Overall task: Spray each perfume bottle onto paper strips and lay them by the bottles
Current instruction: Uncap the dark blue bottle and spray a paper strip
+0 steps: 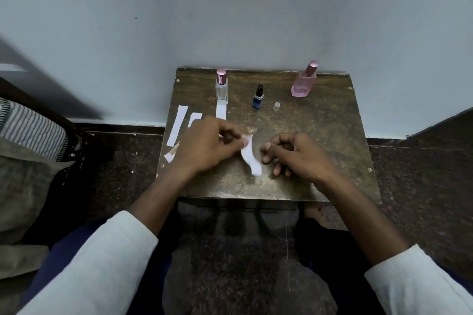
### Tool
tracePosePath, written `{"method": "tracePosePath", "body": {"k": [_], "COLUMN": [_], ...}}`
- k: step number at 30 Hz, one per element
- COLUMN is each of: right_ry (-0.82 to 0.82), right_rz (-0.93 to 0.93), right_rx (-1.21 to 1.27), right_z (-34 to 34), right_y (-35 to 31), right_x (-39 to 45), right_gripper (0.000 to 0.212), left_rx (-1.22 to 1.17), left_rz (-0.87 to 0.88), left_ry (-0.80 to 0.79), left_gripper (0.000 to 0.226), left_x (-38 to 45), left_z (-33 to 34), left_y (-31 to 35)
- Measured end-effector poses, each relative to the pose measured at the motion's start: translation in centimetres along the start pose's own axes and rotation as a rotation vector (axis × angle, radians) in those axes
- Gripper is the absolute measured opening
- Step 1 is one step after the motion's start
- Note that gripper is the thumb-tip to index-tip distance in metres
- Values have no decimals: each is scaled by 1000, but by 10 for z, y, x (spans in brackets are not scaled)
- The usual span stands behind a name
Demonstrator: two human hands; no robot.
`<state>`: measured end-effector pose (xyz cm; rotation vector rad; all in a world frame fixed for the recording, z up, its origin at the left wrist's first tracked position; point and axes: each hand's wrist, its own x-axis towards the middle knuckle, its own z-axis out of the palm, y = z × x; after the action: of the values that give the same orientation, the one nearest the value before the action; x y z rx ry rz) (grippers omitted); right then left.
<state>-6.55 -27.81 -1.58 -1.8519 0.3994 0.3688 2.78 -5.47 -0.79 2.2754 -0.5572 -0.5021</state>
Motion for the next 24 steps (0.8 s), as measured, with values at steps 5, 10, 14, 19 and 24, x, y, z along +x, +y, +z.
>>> {"method": "tracePosePath", "body": {"k": [5, 10, 14, 19, 24], "right_ry": [-14, -6, -6, -7, 7], "right_rz": [-3, -3, 10, 2, -10], "right_rx": [0, -9, -17, -15, -43], "right_z": [-1, 0, 0, 1, 2], "right_y": [1, 1, -1, -1, -1], "right_x": [1, 0, 0, 0, 0], "right_gripper": [19, 19, 18, 20, 18], "left_rx": [-621, -786, -449, -1324, 244], "left_rz": [-7, -18, -62, 58, 14], "left_ry": [-69, -96, -58, -406, 45], "left_gripper": [9, 15, 10, 18, 18], "left_x": [-5, -5, -5, -13, -3], "left_z": [-2, -5, 3, -8, 8], "left_y": [15, 20, 16, 32, 16]}}
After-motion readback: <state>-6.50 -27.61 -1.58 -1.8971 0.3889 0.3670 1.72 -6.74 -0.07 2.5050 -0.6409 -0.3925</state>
